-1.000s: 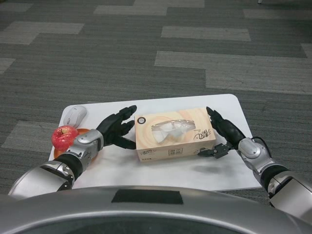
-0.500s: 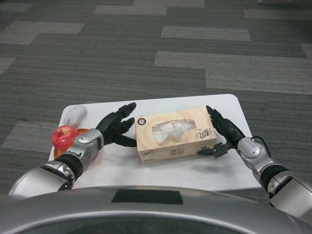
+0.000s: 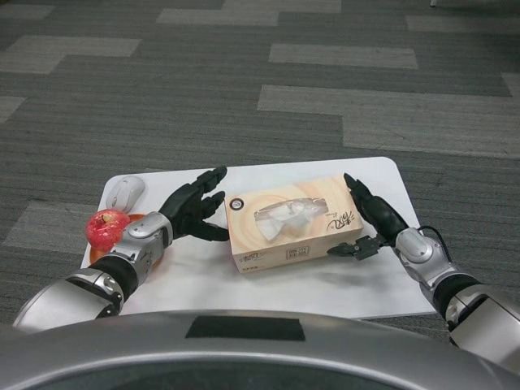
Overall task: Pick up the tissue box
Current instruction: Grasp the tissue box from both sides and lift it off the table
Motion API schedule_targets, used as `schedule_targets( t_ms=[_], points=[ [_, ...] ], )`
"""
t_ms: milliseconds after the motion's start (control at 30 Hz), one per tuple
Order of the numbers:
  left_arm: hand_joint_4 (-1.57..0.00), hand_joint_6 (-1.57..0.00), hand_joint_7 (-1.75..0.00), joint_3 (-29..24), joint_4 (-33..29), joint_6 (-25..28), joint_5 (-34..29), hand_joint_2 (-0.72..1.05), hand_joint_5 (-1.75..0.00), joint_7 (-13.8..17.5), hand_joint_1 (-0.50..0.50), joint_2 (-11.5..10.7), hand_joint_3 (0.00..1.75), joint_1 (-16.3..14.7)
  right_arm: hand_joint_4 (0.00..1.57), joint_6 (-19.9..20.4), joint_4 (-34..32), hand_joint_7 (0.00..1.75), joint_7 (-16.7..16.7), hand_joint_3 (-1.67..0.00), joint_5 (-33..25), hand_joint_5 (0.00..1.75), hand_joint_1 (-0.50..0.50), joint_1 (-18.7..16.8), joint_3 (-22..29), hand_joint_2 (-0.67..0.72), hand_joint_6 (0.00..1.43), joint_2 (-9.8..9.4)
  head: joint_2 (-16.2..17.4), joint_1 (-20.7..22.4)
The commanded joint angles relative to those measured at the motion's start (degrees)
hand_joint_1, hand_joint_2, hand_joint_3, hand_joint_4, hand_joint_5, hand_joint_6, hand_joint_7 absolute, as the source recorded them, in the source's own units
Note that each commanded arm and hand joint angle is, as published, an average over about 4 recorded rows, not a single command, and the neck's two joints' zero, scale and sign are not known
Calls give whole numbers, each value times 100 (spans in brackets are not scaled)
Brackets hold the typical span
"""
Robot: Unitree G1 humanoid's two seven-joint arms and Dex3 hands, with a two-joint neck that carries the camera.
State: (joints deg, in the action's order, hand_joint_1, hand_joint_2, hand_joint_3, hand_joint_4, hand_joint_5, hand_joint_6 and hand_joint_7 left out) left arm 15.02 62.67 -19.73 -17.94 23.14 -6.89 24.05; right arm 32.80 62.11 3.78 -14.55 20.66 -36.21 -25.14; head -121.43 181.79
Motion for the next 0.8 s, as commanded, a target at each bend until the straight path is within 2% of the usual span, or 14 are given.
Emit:
schedule_targets(
  t_ms=[33, 267, 567, 700, 800],
  points=[
    [0, 0, 0, -7, -185, -83, -106, 105, 0, 24, 50, 48, 17, -19, 0, 56, -160, 0, 53, -40, 40, 10, -46, 123, -15, -35, 0, 79, 0, 2],
    [0, 0, 0, -7, -293, -83, -196, 105, 0, 33, 50, 48, 17, -27, 0, 60, -235, 0, 53, -40, 40, 10, -44, 114, -6, -29, 0, 79, 4, 10],
    [0, 0, 0, -7, -366, -83, -403, 105, 0, 7, 50, 83, 17, 21, 0, 69, -274, 0, 53, -40, 40, 10, -46, 114, 0, -32, 0, 79, 13, 38],
    [0, 0, 0, -7, -372, -105, -478, 105, 0, -22, 50, 103, 17, 63, 0, 69, -281, 0, 53, -40, 40, 10, -42, 114, 0, -32, 0, 79, 15, 32],
    [0, 0, 0, -12, -383, -140, -535, 105, 0, -42, 50, 109, 17, 74, 0, 69, -292, 0, 53, -40, 44, 10, -43, 110, 0, -35, 0, 79, 20, 28]
  ],
)
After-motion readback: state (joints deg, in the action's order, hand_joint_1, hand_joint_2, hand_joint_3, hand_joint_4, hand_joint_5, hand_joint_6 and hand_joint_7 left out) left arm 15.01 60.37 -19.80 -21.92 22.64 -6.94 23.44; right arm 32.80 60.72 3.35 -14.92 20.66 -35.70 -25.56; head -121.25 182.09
